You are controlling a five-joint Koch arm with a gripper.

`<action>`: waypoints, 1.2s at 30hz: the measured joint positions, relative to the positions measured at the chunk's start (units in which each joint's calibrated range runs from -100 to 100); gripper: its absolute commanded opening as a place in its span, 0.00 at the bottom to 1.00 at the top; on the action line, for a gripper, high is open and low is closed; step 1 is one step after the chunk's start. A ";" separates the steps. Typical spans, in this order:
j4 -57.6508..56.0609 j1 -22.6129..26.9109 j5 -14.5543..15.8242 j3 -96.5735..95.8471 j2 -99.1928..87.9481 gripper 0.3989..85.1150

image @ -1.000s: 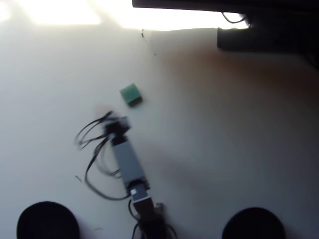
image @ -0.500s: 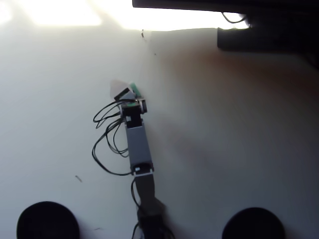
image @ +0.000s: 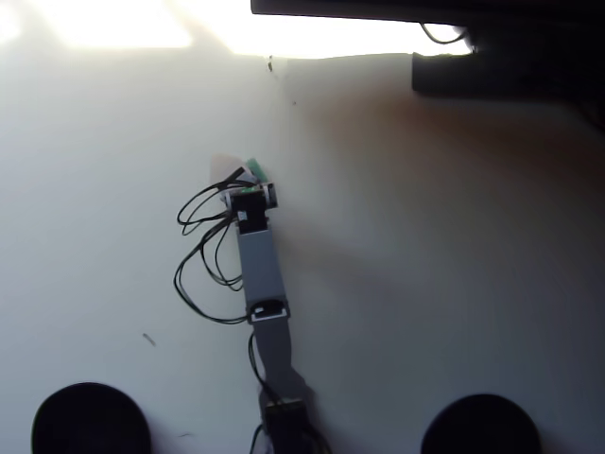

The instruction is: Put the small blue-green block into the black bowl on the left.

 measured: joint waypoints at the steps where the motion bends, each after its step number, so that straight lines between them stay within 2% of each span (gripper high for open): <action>1: 0.00 0.05 -0.05 0.00 0.25 0.62; 15: 0.00 -0.68 -0.29 0.00 1.26 0.62; 19: 0.00 -2.00 -1.27 -0.09 1.14 0.65; 23: -0.90 -3.61 -3.52 0.00 -2.15 0.65; 24: -0.99 -3.71 -4.05 0.00 -2.90 0.66; 27: -1.07 -4.15 -5.96 0.00 -3.91 0.80; 34: -2.14 -4.20 -7.28 -0.09 -8.84 0.80; 36: -2.14 -4.10 -7.33 -0.09 -10.61 0.89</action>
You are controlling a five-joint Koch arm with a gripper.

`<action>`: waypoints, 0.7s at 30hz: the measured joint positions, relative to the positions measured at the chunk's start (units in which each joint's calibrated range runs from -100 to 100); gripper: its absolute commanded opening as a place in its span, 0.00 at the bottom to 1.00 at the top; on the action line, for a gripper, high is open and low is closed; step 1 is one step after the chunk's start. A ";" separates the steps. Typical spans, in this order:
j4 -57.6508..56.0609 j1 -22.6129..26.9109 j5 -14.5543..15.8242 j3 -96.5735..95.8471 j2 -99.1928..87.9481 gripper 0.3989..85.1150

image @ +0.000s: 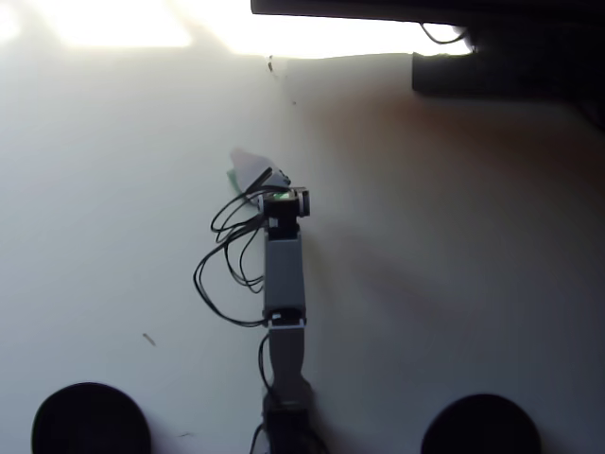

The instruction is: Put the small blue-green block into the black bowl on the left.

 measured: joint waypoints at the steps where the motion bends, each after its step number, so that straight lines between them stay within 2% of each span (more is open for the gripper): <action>1: 0.00 0.15 -0.24 -0.92 -1.14 0.97; 4: -0.08 0.73 -1.32 -3.79 -2.40 0.99; 6: -0.08 0.78 -1.71 -4.16 -2.40 0.93; 10: -0.08 -0.24 -1.90 -4.99 -4.80 0.91; 12: -0.08 -0.83 -1.95 -5.72 -7.07 0.86; 13: -0.08 -0.93 -2.05 -6.19 -8.59 0.73; 14: -0.08 -1.03 -2.25 -8.22 -10.98 0.54; 15: -0.08 -1.12 -2.34 -10.99 -13.89 0.51; 19: -0.08 -0.68 -2.15 -19.58 -24.75 0.53; 21: -0.08 0.39 -1.66 -27.05 -31.06 0.58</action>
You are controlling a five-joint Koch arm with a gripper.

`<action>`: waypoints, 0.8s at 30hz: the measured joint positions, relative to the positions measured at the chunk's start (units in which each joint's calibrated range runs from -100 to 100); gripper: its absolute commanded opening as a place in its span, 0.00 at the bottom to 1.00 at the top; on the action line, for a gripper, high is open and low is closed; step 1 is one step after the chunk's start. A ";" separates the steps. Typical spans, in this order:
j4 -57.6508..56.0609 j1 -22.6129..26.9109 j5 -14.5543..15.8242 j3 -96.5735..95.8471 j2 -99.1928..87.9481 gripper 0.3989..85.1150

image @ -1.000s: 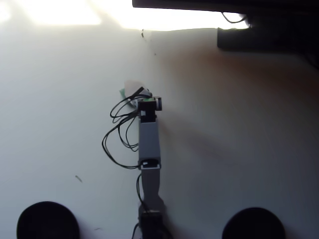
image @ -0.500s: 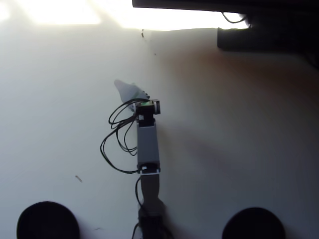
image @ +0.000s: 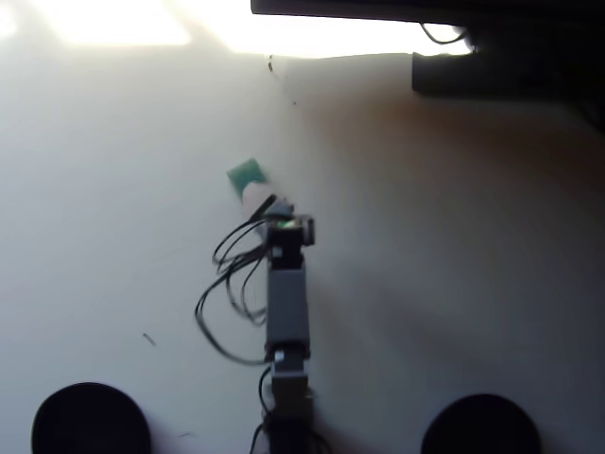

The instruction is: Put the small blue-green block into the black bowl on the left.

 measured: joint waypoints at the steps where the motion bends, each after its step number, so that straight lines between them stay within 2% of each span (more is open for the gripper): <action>1: 0.00 0.83 0.00 -6.37 -3.41 0.59; 5: 1.07 4.74 -0.10 -39.24 -21.84 0.59; 9: 11.02 9.38 1.37 -62.05 -42.93 0.59; 12: 13.25 13.68 3.66 -66.76 -50.38 0.59; 21: 12.83 31.94 9.08 -71.38 -55.18 0.59; 24: 12.42 36.29 10.31 -70.36 -55.93 0.57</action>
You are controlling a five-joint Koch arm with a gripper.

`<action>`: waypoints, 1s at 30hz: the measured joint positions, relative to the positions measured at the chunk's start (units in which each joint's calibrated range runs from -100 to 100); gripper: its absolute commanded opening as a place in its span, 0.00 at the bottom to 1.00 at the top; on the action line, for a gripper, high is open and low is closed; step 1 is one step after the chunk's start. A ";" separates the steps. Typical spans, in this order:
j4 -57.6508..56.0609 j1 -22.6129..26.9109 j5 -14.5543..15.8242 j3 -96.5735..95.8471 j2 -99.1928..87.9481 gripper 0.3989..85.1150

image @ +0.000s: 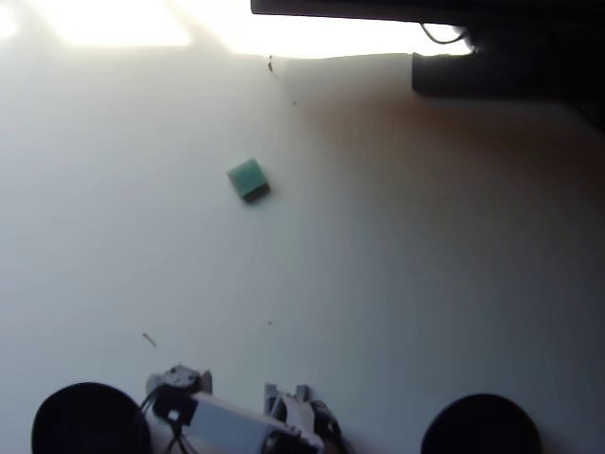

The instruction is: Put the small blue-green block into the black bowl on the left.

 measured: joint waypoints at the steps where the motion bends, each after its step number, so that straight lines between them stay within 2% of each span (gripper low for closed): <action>1: -0.66 0.44 0.24 2.12 0.13 0.53; 3: -1.97 0.73 0.93 8.77 0.00 0.40; 6: -3.37 -0.10 1.90 13.48 0.25 0.03; 11: -5.68 -0.39 2.98 14.13 3.41 0.05; 13: -6.01 -0.39 2.98 14.04 4.55 0.56; 14: -6.01 -0.29 2.83 14.04 4.80 0.59; 15: -6.09 -0.10 2.69 14.04 5.93 0.45; 17: -7.08 -0.05 2.88 14.04 9.97 0.05; 19: -7.40 -0.05 3.17 14.04 9.97 0.03; 20: -7.49 -0.15 3.32 14.04 8.84 0.06; 21: -7.57 -0.39 3.42 14.04 8.08 0.28; 22: -7.57 -0.44 3.37 14.04 7.83 0.45; 23: -7.57 -0.29 3.22 14.04 7.83 0.31; 24: -7.57 -0.29 3.17 14.04 8.33 0.04; 26: -8.06 -0.44 3.42 14.04 8.71 0.04; 27: -8.06 -0.44 3.57 14.04 8.08 0.26; 28: -8.06 -0.44 3.66 14.04 7.45 0.41; 29: -8.06 -1.03 3.76 14.04 7.20 0.06; 30: -8.06 -1.03 3.76 14.04 7.20 0.05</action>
